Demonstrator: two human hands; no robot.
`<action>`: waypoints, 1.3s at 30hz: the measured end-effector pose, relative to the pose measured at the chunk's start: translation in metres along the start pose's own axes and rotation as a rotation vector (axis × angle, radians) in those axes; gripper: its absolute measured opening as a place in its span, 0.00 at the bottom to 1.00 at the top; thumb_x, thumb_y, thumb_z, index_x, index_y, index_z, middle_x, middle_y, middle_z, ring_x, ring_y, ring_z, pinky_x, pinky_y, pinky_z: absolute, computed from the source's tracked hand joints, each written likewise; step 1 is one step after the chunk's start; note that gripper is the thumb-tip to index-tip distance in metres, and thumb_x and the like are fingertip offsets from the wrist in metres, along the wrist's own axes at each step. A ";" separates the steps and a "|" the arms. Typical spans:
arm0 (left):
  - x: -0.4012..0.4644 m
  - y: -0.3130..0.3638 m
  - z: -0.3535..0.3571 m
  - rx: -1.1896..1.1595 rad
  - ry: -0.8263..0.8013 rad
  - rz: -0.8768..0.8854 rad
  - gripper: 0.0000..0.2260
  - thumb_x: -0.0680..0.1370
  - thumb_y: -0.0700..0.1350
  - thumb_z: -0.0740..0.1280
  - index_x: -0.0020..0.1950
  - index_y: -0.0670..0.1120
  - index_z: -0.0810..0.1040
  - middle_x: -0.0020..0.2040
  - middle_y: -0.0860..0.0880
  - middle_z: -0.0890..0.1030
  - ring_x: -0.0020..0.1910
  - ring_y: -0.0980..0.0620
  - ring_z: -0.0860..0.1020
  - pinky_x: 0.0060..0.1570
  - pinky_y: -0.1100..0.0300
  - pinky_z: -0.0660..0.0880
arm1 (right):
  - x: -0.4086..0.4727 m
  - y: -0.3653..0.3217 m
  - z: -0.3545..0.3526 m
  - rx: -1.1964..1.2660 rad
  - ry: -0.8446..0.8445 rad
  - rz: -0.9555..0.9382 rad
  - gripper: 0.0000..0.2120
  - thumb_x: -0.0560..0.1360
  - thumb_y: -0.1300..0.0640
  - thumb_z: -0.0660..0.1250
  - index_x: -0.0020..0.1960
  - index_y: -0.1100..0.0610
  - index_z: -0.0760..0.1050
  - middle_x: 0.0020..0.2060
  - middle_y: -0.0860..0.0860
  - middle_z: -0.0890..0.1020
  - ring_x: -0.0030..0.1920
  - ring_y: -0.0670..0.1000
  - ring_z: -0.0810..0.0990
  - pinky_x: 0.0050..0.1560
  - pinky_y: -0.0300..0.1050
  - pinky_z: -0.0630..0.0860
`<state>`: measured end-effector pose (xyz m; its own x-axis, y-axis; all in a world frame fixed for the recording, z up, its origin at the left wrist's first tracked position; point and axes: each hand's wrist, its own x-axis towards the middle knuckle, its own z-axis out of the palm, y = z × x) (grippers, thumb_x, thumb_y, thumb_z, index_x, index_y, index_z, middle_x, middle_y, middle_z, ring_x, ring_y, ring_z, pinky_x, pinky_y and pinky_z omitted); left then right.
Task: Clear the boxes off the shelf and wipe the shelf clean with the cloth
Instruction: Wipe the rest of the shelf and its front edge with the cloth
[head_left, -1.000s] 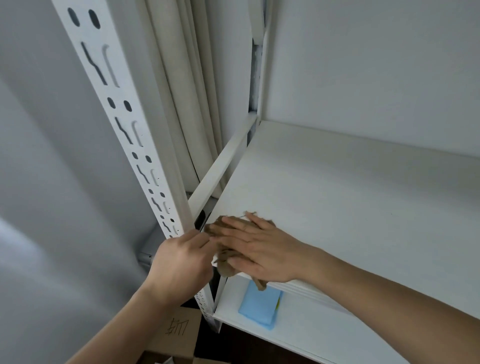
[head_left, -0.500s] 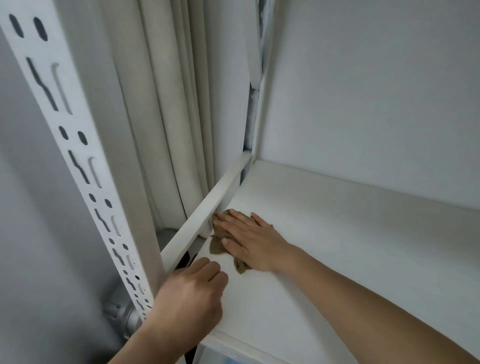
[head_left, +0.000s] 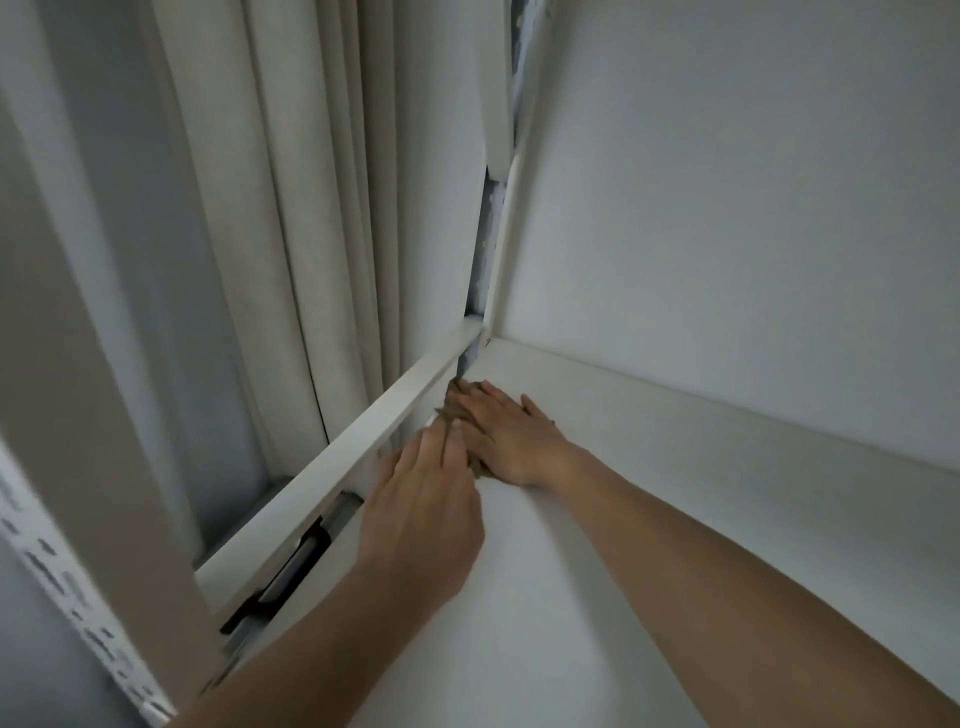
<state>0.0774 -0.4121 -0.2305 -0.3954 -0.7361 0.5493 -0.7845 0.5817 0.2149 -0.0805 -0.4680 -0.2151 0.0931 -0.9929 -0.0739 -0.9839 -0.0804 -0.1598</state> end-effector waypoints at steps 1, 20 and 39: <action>0.005 0.005 0.002 -0.004 -0.056 -0.026 0.21 0.76 0.48 0.56 0.64 0.41 0.76 0.61 0.45 0.79 0.61 0.49 0.77 0.60 0.53 0.73 | 0.005 0.006 -0.001 -0.016 -0.009 0.014 0.26 0.83 0.43 0.42 0.79 0.45 0.46 0.78 0.42 0.45 0.78 0.44 0.43 0.76 0.54 0.41; 0.010 0.011 0.015 0.030 -0.350 -0.037 0.38 0.69 0.60 0.25 0.78 0.48 0.39 0.79 0.51 0.41 0.75 0.56 0.35 0.71 0.57 0.31 | 0.062 0.076 -0.015 -0.011 -0.003 0.227 0.27 0.82 0.43 0.41 0.80 0.46 0.44 0.79 0.45 0.43 0.78 0.46 0.41 0.76 0.58 0.40; 0.012 0.010 0.014 0.014 -0.420 -0.072 0.31 0.77 0.59 0.34 0.79 0.49 0.47 0.79 0.53 0.47 0.77 0.57 0.43 0.71 0.61 0.34 | -0.033 0.173 -0.023 0.021 0.045 0.500 0.28 0.82 0.41 0.42 0.79 0.48 0.44 0.79 0.47 0.44 0.78 0.48 0.41 0.76 0.58 0.39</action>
<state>0.0578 -0.4201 -0.2328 -0.4971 -0.8535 0.1564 -0.8225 0.5209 0.2286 -0.2578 -0.4511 -0.2179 -0.3960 -0.9123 -0.1039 -0.9031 0.4074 -0.1353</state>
